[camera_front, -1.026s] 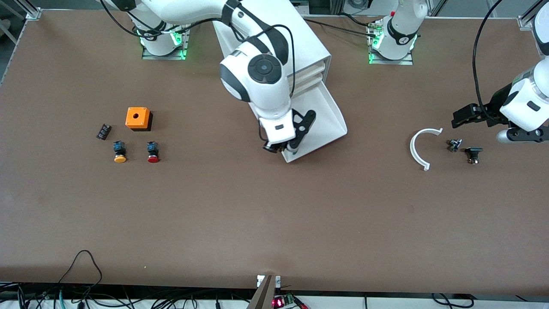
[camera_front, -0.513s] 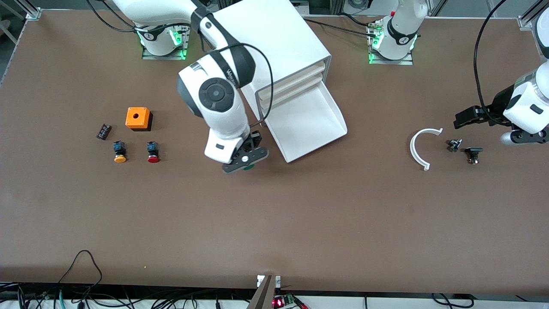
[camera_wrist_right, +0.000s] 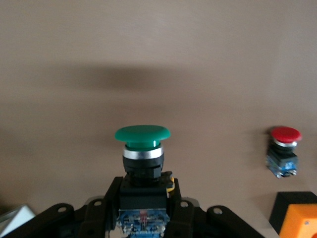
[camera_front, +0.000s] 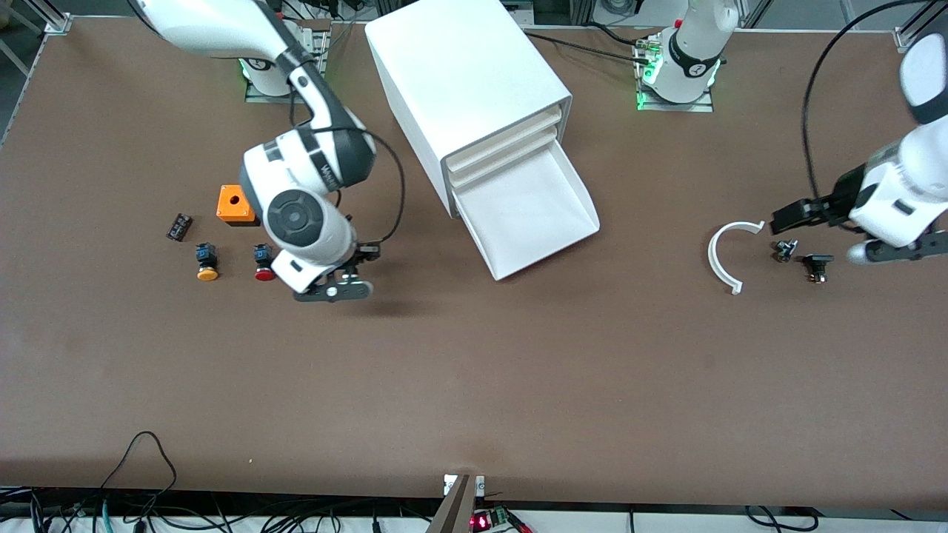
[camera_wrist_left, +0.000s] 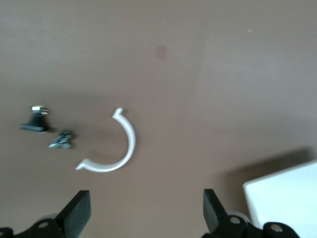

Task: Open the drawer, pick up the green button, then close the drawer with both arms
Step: 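Lift the green button out with the right gripper while the left gripper reaches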

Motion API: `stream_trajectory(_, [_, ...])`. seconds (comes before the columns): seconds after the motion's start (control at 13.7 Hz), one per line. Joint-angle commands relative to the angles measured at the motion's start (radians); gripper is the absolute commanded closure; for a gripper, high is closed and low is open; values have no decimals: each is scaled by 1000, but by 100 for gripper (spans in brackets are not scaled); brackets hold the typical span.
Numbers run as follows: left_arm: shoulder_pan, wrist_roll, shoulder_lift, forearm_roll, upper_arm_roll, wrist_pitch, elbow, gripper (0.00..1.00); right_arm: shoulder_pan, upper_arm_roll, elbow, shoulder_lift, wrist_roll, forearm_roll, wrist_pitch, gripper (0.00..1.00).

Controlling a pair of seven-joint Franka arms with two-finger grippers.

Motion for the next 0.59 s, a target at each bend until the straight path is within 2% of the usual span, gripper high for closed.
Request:
stream_trajectory(0.0, [-43,-152,41,-17,-54,131,-62,0,-61,13,-173,-85,36,-3,106,75])
stream_trajectory(0.15, [-103,-247,83,-17,-58,216,-88,0,-71,13,-280,-115,38,-3,229,75])
stream_trajectory(0.37, [-177,-392,123,-17,-59,459,-218,0,-98,15,-461,-145,36,-6,462,75])
stream_trajectory(0.51, [-223,-474,173,-17,-59,546,-247,0,-98,15,-527,-149,36,-49,542,75])
